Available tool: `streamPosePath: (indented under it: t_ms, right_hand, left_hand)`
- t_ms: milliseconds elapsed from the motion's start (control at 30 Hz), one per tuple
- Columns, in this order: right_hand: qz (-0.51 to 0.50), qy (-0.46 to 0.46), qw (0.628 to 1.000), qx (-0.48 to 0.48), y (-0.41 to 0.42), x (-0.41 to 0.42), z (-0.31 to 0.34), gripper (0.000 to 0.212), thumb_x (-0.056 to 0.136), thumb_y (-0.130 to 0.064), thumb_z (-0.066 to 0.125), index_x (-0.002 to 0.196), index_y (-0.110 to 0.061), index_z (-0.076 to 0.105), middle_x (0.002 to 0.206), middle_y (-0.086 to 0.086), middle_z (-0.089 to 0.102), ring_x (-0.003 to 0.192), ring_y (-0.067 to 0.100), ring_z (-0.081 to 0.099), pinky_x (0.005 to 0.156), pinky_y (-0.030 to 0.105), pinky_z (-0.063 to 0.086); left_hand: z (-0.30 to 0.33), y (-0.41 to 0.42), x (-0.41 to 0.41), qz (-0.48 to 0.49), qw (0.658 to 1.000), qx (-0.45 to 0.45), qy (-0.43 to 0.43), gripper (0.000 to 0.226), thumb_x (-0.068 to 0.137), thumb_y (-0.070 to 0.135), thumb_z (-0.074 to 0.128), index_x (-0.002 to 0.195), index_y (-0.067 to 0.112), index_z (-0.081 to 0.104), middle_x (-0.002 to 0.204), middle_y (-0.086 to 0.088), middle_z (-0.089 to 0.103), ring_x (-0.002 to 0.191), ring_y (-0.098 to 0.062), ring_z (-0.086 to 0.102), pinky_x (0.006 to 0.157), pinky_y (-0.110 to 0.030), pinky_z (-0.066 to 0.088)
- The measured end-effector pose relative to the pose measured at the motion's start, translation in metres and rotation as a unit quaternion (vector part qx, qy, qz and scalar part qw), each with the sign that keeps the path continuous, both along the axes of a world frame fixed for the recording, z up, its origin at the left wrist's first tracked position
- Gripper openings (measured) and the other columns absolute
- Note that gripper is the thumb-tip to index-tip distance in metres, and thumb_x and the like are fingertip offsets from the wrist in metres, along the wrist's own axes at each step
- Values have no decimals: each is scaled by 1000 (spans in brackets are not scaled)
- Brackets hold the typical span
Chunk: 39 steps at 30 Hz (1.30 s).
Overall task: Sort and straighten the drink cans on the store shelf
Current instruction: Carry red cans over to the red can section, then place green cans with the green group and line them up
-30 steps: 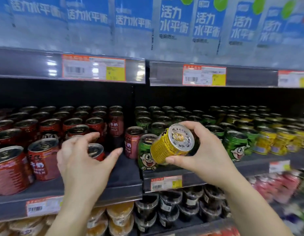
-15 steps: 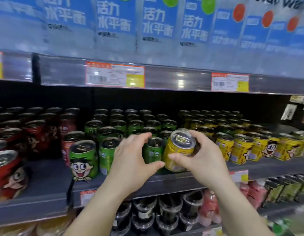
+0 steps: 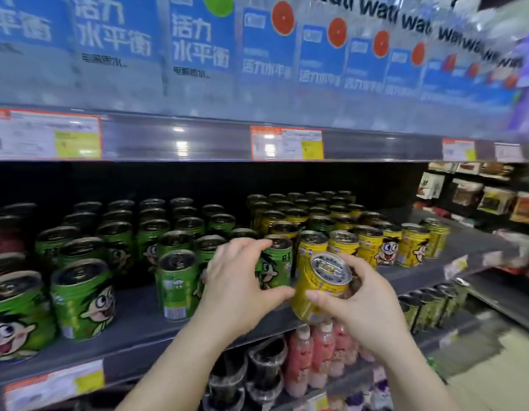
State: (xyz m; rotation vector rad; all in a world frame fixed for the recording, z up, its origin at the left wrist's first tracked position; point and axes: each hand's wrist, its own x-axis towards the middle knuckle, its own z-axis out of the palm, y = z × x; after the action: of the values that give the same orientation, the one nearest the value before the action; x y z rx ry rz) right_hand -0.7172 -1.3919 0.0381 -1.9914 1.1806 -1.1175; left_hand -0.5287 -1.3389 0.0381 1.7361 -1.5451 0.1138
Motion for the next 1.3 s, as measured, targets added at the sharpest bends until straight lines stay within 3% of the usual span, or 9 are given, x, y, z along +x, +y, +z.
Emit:
streamPosePath:
  t_ms: [100,167,300,567,800,1000,1100,1200,1300]
  right_hand:
    - [-51,17,998,-28,-19,-12,1,58,60,-45,85,103,-45,48,104,-21,58,98,6,57,81,26,45]
    - [-68,36,996,-42,-31,-9,1,65,60,-49,84,115,-38,52,109,-18,56,103,6,54,83,25,42]
    - [-60,46,996,-48,-47,11,0,83,61,-54,81,133,-28,48,123,-13,55,116,10,51,94,26,43]
    - [-45,133,989,-43,-55,54,-9,90,68,-57,75,143,-25,37,138,-7,46,126,16,46,97,31,41]
    - [-28,101,991,-83,-45,50,-26,66,79,-34,73,136,-35,40,127,-6,36,106,18,53,87,25,42]
    - [-43,-42,997,-47,-36,31,-48,58,78,-37,74,126,-40,42,113,-19,44,81,1,54,66,6,42]
    - [-64,-74,994,-43,-38,24,-55,53,78,-37,74,126,-32,51,102,-18,53,79,4,56,69,16,47]
    - [-58,-80,994,-35,-43,21,-51,48,79,-34,73,123,-32,54,96,-15,57,79,5,56,70,19,48]
    - [-68,-56,994,-67,-49,15,-40,43,79,-34,74,118,-33,57,94,-16,58,80,2,55,70,17,45]
  left_hand:
    - [9,-36,-10,31,996,56,-65,86,64,65,69,138,35,38,138,7,41,129,-19,32,108,-35,26]
    - [15,-55,-12,71,982,117,-131,87,67,65,67,141,36,32,141,1,42,130,-25,34,106,-42,27]
    - [18,-73,-7,117,953,183,-210,61,77,54,64,133,44,42,135,1,51,125,-26,44,103,-49,31]
    - [11,-81,6,199,940,173,-216,37,82,33,62,118,40,56,116,3,60,112,-25,54,99,-47,34]
    - [13,-80,7,178,941,169,-233,39,83,31,63,120,37,56,116,2,58,111,-26,53,94,-43,39]
    - [21,-50,11,121,966,119,-197,65,77,55,64,137,38,42,143,2,44,132,-24,38,112,-44,24]
    - [14,-32,10,63,994,40,-79,67,74,51,71,135,35,48,137,6,49,127,-20,41,109,-38,31]
    - [3,-22,5,7,999,-29,23,64,67,46,79,125,31,58,124,17,51,122,-11,45,106,-32,34]
    - [-7,-21,2,-18,998,-58,22,68,60,64,67,120,32,62,118,21,50,118,-9,46,105,-35,35]
